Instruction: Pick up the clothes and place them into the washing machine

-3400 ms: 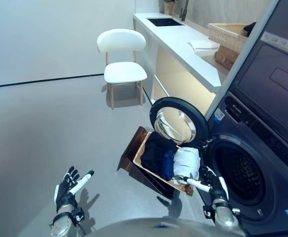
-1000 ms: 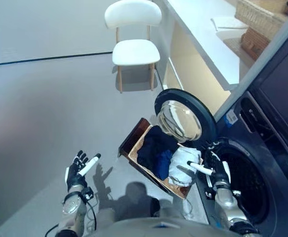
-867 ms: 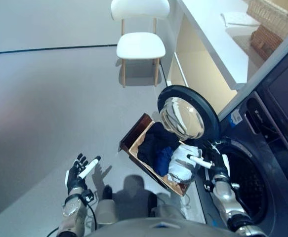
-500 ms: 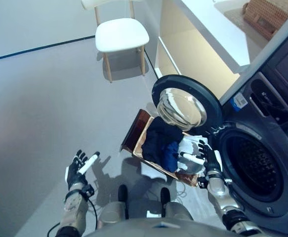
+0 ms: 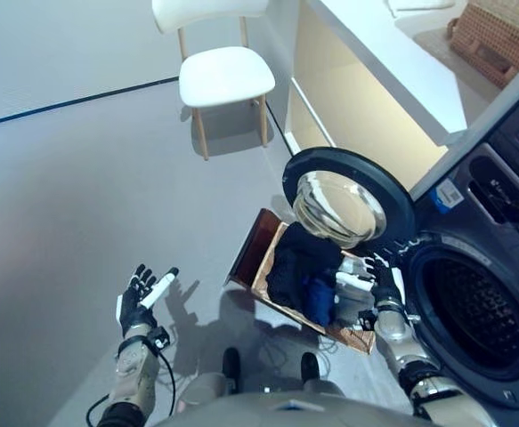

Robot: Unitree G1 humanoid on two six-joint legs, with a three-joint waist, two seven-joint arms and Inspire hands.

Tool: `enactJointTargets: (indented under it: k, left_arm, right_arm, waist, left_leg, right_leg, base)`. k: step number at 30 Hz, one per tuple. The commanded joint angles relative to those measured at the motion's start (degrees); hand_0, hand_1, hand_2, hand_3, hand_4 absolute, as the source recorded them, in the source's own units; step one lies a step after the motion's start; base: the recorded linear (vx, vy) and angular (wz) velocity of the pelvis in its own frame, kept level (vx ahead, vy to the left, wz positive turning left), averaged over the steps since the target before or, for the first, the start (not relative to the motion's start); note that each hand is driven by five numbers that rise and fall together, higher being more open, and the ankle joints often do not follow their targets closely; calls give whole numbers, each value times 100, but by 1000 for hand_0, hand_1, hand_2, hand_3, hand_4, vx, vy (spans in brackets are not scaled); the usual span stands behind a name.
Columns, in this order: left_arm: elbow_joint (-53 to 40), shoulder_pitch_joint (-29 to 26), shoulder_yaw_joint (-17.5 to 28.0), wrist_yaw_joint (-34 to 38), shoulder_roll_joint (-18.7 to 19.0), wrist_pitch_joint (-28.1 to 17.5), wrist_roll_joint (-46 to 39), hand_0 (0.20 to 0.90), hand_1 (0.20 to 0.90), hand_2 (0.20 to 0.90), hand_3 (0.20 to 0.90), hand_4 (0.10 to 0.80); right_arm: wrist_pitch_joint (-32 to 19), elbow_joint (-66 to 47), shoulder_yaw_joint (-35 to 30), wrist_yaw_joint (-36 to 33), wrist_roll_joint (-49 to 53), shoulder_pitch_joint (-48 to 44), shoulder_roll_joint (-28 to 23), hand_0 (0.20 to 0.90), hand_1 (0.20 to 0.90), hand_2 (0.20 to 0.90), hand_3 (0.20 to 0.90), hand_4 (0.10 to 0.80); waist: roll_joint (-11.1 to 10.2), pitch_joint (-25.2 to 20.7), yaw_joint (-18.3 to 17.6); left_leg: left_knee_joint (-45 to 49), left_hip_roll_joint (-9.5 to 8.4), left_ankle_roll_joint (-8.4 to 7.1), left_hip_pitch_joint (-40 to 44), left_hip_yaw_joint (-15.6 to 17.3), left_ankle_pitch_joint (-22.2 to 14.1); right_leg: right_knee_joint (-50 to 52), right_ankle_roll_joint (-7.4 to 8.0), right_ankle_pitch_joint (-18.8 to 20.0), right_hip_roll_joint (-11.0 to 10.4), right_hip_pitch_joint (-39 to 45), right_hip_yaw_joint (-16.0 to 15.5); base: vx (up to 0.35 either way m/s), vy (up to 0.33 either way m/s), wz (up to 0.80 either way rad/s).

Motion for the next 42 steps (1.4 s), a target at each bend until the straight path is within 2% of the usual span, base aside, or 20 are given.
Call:
enactJointTargets:
  k: [1, 2, 3, 4, 6, 7, 8, 9, 10, 13, 17, 24, 34, 39, 42]
  left_arm:
    - [-470, -136, 213, 35, 491, -474, 32, 900, 900, 900, 900, 800]
    - [-505, -131, 249, 12, 518, -498, -13, 900, 900, 900, 900, 800]
    - [-504, -132, 251, 11, 518, -498, -14, 900, 900, 900, 900, 800]
    - [-481, -180, 248, 18, 535, -533, -47, 900, 900, 900, 900, 800]
    - [-478, -258, 283, 68, 563, -596, -120, 900, 900, 900, 900, 800]
    - [-563, -271, 282, 95, 582, -635, -131, 900, 900, 900, 900, 800]
    - [-565, -272, 284, 97, 581, -633, -129, 900, 900, 900, 900, 800]
    - [-571, -272, 291, 115, 529, -617, -196, 900, 900, 900, 900, 800]
    - [-419, -382, 263, 172, 489, -626, -266, 900, 900, 900, 900, 800]
    - [-460, -436, 233, 169, 408, -623, -309, 900, 900, 900, 900, 800]
    - [-493, -468, 133, 200, 354, -609, -268, 900, 900, 900, 900, 800]
    - [-921, -474, 23, 179, 350, -684, -334, 900, 900, 900, 900, 800]
    - [-1366, -612, -417, 52, 298, -655, -394, 900, 900, 900, 900, 800]
    - [-1790, -629, -564, 14, 386, -670, -360, 900, 900, 900, 900, 800]
    - [-2157, -589, -735, -64, 466, -628, -332, 900, 900, 900, 900, 800]
  right_arm:
    - [-245, -285, -9, -164, 29, -433, -158, 900, 900, 900, 900, 800]
    - [-214, -340, 59, -146, -77, -513, -211, 900, 900, 900, 900, 800]
    - [-214, -338, 60, -147, -77, -516, -211, 900, 900, 900, 900, 800]
    - [-183, -299, 138, -152, -172, -651, -251, 900, 900, 900, 900, 800]
    - [-136, -207, 231, -195, -265, -888, -278, 900, 900, 900, 900, 800]
    - [-100, -152, 244, -239, -313, -999, -296, 900, 900, 900, 900, 800]
    - [-100, -148, 245, -240, -314, -1005, -295, 900, 900, 900, 900, 800]
    - [-47, 9, 265, -269, -350, -1122, -279, 900, 900, 900, 900, 800]
    - [-28, 167, 308, -334, -350, -1286, -272, 900, 900, 900, 900, 800]
    - [-14, 266, 290, -399, -346, -1406, -354, 900, 900, 900, 900, 800]
    - [-10, 261, 267, -503, -397, -1519, -512, 900, 900, 900, 900, 800]
    - [52, 641, 182, -685, -399, -1937, -845, 900, 900, 900, 900, 800]
    - [125, 1302, 95, -876, -242, -2460, -1093, 900, 900, 900, 900, 800]
    - [186, 1599, 99, -943, -175, -2768, -1177, 900, 900, 900, 900, 800]
    - [343, 2170, 62, -868, -16, -3211, -1315, 900, 900, 900, 900, 800]
  waist:
    - [73, 254, -37]
    - [83, 308, -86]
    - [87, 317, -93]
    - [66, 372, -103]
    - [1, 494, -118]
    - [-10, 579, -133]
    - [-4, 585, -133]
    - [-147, 552, -47]
    - [-165, 532, -21]
    - [-160, 440, -2]
    - [-80, 460, -9]
    - [156, 683, 69]
    - [329, 855, 116]
    - [414, 932, 190]
    - [527, 973, 324]
  left_leg:
    - [447, -37, -119, -191, -175, -104]
    - [407, 11, -175, -96, -162, -129]
    - [405, 15, -179, -83, -169, -134]
    - [391, 32, -240, -77, -155, -158]
    - [384, 75, -369, -46, -123, -245]
    - [385, 124, -420, -9, -138, -284]
    - [390, 130, -421, -6, -138, -292]
    - [389, 124, -516, -9, -120, -299]
    - [314, 172, -570, -25, -116, -236]
    - [136, 311, -665, -80, -163, -134]
    - [111, 385, -700, -219, -258, -88]
    - [84, 354, -734, -706, -333, 36]
    - [-301, 418, -854, -1000, -384, 323]
    - [-302, 390, -867, -1256, -420, 358]
    - [-350, 404, -886, -1387, -460, 408]
  right_leg:
    - [1347, -23, 488, -474, 209, -466]
    - [965, -5, 354, -537, 87, -613]
    - [962, -8, 349, -534, 104, -622]
    - [525, 39, 350, -618, -23, -688]
    - [-333, 198, 637, -850, -190, -800]
    - [-560, 282, 903, -939, -313, -821]
    - [-573, 283, 909, -932, -302, -825]
    - [-795, 367, 1011, -956, -76, -912]
    - [-819, 384, 1050, -926, -76, -913]
    - [-1009, 337, 936, -806, -46, -1049]
    - [-850, 286, 809, -749, -173, -1083]
    - [-755, 251, 808, -725, -679, -1066]
    - [-839, 249, 861, -647, -991, -1180]
    - [-836, 248, 894, -634, -1238, -1163]
    - [-875, 257, 928, -661, -1338, -1234]
  base:
    - [113, 51, -20]
    - [93, 4, -12]
    - [74, -66, -3]
    - [24, -88, 1]
    - [46, -156, 0]
    - [44, -118, 2]
    - [113, -145, 3]
    - [94, -132, -1]
    - [108, -170, 3]
    - [40, -128, 14]
    - [17, -79, 13]
    - [-31, -16, 3]
    - [-5, -16, 7]
    - [-34, 10, 2]
    - [-27, 12, 9]
